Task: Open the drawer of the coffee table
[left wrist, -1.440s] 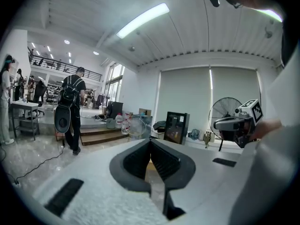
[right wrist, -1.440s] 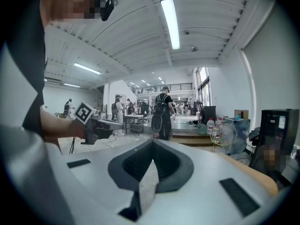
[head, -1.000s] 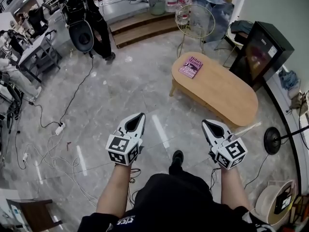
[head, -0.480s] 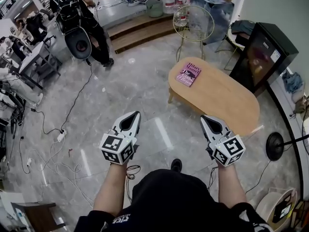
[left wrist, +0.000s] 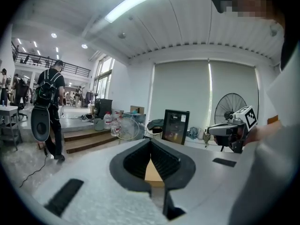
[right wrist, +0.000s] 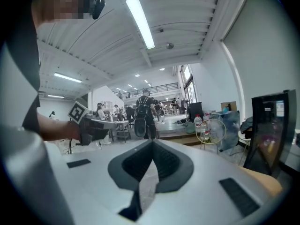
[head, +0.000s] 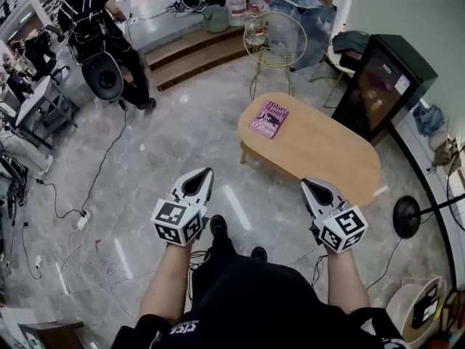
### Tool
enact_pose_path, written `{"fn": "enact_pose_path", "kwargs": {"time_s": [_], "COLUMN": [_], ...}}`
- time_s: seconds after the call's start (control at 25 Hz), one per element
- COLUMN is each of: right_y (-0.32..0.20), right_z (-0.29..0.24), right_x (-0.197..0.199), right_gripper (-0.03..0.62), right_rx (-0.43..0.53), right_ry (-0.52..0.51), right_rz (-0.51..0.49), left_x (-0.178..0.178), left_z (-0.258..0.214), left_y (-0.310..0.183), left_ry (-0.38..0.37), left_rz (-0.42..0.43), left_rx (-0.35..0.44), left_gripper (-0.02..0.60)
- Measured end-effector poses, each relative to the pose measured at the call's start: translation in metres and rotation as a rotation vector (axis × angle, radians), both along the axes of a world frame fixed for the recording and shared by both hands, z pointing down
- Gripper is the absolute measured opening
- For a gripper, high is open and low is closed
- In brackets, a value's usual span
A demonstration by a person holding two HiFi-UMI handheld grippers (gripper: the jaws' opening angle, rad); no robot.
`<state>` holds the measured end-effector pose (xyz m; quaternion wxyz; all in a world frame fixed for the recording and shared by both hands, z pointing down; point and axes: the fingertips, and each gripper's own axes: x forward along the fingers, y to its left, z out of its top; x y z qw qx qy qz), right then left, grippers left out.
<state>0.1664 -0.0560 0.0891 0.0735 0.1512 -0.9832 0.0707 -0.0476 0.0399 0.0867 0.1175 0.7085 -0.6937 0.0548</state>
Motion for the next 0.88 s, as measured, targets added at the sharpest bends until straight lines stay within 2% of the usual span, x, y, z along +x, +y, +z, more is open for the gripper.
{"fn": "enact_pose_path", "kwargs": {"time_s": [0.2, 0.4, 0.6, 0.88], "right_y": [-0.027, -0.053, -0.075, -0.084], "right_z": [0.003, 0.007, 0.013, 0.021], "right_x": [-0.002, -0.033, -0.098, -0.196], "right_gripper": [0.005, 0.005, 0.006, 0.005], "right_rx": [-0.003, -0.009, -0.035, -0.075], "right_ry": [0.044, 0.079, 0.108, 0.132], "right_rz": [0.063, 0.131, 0.159, 0.182], "left_x": [-0.008, -0.045, -0.097, -0.162], "left_z": [0.004, 0.015, 0.024, 0.037], "left_y": [-0.043, -0.088, -0.135, -0.180], "left_ry": [0.018, 0.046, 0.089, 0.106], "left_rz": [0.083, 0.156, 0.235, 0.361], "left_rx": [0.021, 0.011, -0.007, -0.038], "left_gripper": [0.000, 0.002, 0.000, 0.000]}}
